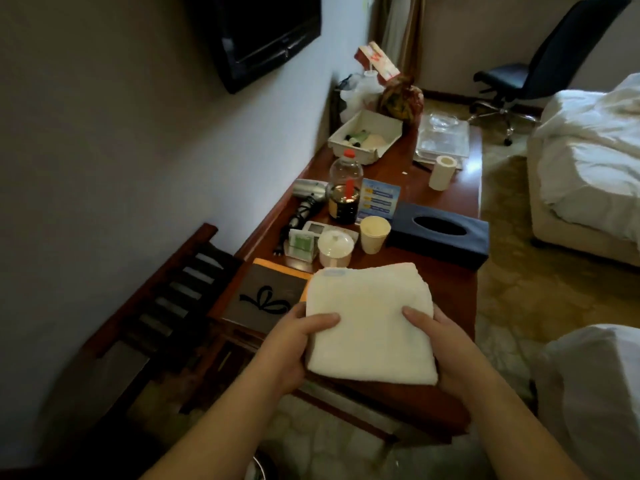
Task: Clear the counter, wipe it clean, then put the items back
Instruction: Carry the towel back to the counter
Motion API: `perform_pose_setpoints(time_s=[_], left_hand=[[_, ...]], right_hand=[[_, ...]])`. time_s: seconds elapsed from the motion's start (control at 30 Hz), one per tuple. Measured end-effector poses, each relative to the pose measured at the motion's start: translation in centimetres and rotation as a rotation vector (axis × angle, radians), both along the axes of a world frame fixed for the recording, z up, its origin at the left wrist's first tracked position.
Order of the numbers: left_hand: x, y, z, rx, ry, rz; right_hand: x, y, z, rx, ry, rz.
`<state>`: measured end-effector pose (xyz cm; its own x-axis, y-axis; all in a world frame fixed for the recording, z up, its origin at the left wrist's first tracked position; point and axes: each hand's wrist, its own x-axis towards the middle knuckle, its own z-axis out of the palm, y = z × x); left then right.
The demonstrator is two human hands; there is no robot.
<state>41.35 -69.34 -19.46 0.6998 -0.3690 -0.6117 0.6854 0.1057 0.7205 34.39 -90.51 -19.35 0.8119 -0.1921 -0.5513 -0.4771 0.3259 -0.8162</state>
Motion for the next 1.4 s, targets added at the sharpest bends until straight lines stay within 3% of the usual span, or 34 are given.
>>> perform_pose_setpoints(time_s=[0.27, 0.57, 0.77, 1.07, 1.4], left_hand=[[-1.9, 11.1, 4.6, 0.063, -0.111, 0.364], [-10.0, 24.2, 8.2, 0.040, -0.195, 0.729], [-19.7, 34.0, 10.3, 0.033, -0.274, 0.949], [-37.6, 47.4, 13.4, -0.005, -0.372, 1.171], [-52.9, 57.1, 16.4, 0.080, -0.491, 1.462]], right_hand=[[5.9, 10.6, 3.6, -0.014, -0.145, 0.303], [4.9, 25.3, 6.4, 0.063, -0.264, 0.646], [-1.4, 36.4, 9.9, 0.135, -0.217, 0.857], [-15.7, 52.5, 13.6, 0.402, -0.040, 1.111], [-27.7, 67.7, 16.3, 0.445, -0.102, 1.369]])
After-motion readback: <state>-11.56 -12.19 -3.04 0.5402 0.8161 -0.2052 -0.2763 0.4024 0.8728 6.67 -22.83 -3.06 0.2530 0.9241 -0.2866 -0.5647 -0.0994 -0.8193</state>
